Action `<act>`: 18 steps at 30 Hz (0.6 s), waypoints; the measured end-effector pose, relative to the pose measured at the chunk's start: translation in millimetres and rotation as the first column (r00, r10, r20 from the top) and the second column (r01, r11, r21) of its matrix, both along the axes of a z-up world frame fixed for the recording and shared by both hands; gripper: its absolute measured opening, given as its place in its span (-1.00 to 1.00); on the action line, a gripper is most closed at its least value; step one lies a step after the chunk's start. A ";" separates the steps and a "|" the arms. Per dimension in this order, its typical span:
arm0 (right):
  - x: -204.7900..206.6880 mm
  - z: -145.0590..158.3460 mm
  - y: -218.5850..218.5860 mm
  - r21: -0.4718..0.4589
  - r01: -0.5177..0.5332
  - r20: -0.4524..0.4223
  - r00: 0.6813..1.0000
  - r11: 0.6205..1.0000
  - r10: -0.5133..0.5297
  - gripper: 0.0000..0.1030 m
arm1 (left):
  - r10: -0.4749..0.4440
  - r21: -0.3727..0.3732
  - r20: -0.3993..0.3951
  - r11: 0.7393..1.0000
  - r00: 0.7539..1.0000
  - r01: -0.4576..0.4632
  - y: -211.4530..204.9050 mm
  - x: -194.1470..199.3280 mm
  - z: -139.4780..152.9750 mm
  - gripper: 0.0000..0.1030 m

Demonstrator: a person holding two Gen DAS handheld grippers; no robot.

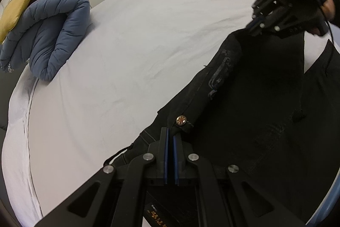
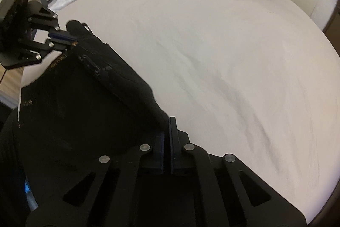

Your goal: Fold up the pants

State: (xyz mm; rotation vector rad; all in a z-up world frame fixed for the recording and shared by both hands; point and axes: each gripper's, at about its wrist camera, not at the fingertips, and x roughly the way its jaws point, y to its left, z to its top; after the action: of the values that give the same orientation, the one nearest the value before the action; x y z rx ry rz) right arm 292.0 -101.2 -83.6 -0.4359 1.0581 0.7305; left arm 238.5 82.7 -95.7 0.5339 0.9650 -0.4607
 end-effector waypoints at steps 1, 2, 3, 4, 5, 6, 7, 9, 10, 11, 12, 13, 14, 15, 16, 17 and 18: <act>-6.6 -1.3 6.0 0.016 0.013 -0.007 1.000 1.000 -0.013 -0.96 | 0.005 -0.007 -0.004 1.000 1.000 -0.005 0.8 -1.7 0.1 -0.94; -14.7 -1.8 12.6 0.028 0.023 -0.014 1.000 0.999 -0.023 -0.96 | 0.007 -0.010 -0.006 1.000 1.000 -0.007 1.3 -3.9 0.2 -0.94; -29.0 -2.8 22.9 0.038 0.037 -0.022 0.999 0.999 -0.036 -0.96 | 0.010 -0.013 -0.007 1.000 1.000 -0.010 1.9 -6.3 0.7 -0.94; -42.9 -0.3 16.7 0.048 0.057 -0.038 0.998 0.997 -0.055 -0.96 | 0.013 -0.019 -0.011 1.000 1.000 -0.013 2.6 -9.3 1.0 -0.94; -46.0 -3.4 19.4 0.054 0.069 -0.050 0.997 0.996 -0.067 -0.96 | 0.014 -0.024 -0.015 1.000 1.000 -0.015 3.0 -12.5 0.9 -0.94; -50.1 -7.1 23.9 0.064 0.083 -0.065 0.995 0.994 -0.079 -0.96 | 0.014 -0.027 -0.016 1.000 1.000 -0.014 3.2 -16.3 0.6 -0.94; -56.8 -11.8 29.6 0.088 0.094 -0.089 0.992 0.992 -0.086 -0.96 | 0.014 -0.029 -0.018 0.999 1.000 -0.015 3.8 -21.1 0.1 -0.94; -65.0 -15.4 31.4 0.125 0.103 -0.112 0.990 0.987 -0.090 -0.96 | 0.012 -0.039 -0.024 0.999 1.000 -0.013 5.4 -30.6 -0.5 -0.94; -70.4 -16.7 31.5 0.145 0.113 -0.126 0.987 0.983 -0.095 -0.96 | 0.009 -0.044 -0.027 0.999 1.000 -0.010 6.3 -36.8 -0.8 -0.94; -77.0 -16.6 30.3 0.165 0.122 -0.137 0.986 0.979 -0.100 -0.96 | 0.010 -0.045 -0.032 0.999 0.999 -0.011 7.6 -42.3 -1.8 -0.94; -84.2 -14.5 28.9 0.178 0.126 -0.136 0.985 0.976 -0.102 -0.96 | 0.009 -0.047 -0.038 0.999 0.999 -0.011 9.1 -48.2 -3.4 -0.94; -91.9 -11.1 28.2 0.182 0.122 -0.127 0.987 0.976 -0.100 -0.96 | 0.007 -0.048 -0.043 0.999 0.999 -0.009 10.8 -54.6 -5.3 -0.94; -100.6 -6.9 28.7 0.176 0.109 -0.108 0.990 0.978 -0.091 -0.96 | 0.005 -0.052 -0.047 0.999 0.999 -0.008 13.1 -62.9 -7.3 -0.94; -110.1 -1.9 29.3 0.164 0.089 -0.082 0.994 0.982 -0.076 -0.96 | 0.006 -0.058 -0.053 0.998 0.999 -0.009 14.7 -69.4 -9.0 -0.94; -123.6 2.4 34.0 0.146 0.061 -0.052 0.997 0.987 -0.054 -0.96 | 0.002 -0.066 -0.061 0.998 0.998 -0.006 16.7 -78.4 -10.7 -0.94; -139.5 7.4 36.9 0.118 0.027 -0.018 1.000 0.993 -0.025 -0.96 | -0.003 -0.073 -0.064 0.997 0.998 -0.002 18.2 -86.1 -11.2 -0.94; -150.2 10.5 37.1 0.089 0.001 0.007 1.000 0.996 -0.001 -0.96 | -0.010 -0.078 -0.065 0.997 0.998 0.005 20.0 -96.1 -12.0 -0.94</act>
State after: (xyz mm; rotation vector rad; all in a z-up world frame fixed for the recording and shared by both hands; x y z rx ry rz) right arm 141.9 -64.0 -73.0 -0.3609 1.0148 0.7717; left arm 142.4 102.7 -107.7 0.4550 1.0042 -0.5232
